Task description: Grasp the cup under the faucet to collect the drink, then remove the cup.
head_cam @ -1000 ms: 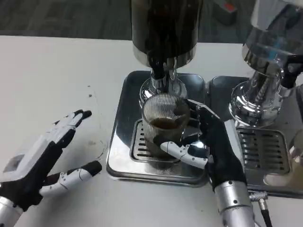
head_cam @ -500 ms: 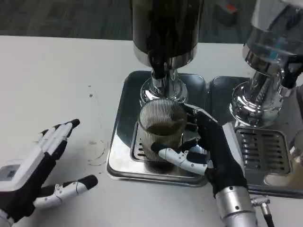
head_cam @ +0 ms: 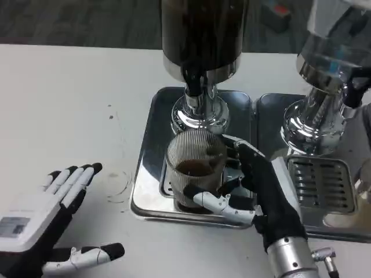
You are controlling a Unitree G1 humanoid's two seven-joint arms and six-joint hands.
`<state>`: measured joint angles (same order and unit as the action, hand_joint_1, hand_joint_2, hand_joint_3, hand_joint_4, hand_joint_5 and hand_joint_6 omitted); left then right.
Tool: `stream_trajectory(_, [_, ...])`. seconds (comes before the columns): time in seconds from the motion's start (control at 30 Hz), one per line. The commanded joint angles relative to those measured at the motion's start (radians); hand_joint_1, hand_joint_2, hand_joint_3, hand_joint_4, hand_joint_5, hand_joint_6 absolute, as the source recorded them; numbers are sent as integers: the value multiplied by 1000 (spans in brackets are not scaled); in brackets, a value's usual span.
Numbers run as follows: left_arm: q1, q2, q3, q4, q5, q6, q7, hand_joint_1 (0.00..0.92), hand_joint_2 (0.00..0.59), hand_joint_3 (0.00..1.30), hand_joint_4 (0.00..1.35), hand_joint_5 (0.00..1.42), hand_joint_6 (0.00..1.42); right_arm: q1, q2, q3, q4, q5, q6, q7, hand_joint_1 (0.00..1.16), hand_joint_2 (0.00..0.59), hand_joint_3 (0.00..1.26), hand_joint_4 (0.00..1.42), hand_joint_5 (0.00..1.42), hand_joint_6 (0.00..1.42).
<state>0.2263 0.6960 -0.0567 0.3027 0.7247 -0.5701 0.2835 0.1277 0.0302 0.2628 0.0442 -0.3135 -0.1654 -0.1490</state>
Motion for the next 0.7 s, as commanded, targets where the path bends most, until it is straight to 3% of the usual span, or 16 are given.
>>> stream_trajectory(0.03, [62, 30, 14, -64, 44, 22, 39, 0, 20, 0, 0, 0, 0, 7, -4, 12, -68, -3, -11, 15, 1013, 243, 398, 532, 576, 802])
stream_trajectory(0.43, [199, 57, 37, -131, 62, 23, 84, 0, 16, 0, 0, 0, 0, 41, -10, 29, -112, -10, -16, 31, 1009, 243, 403, 532, 593, 825])
stream_trajectory(0.7, [239, 47, 51, -155, 70, 32, 100, 0, 16, 0, 0, 0, 0, 59, -14, 35, -136, 1, -15, 47, 1008, 243, 405, 539, 594, 847])
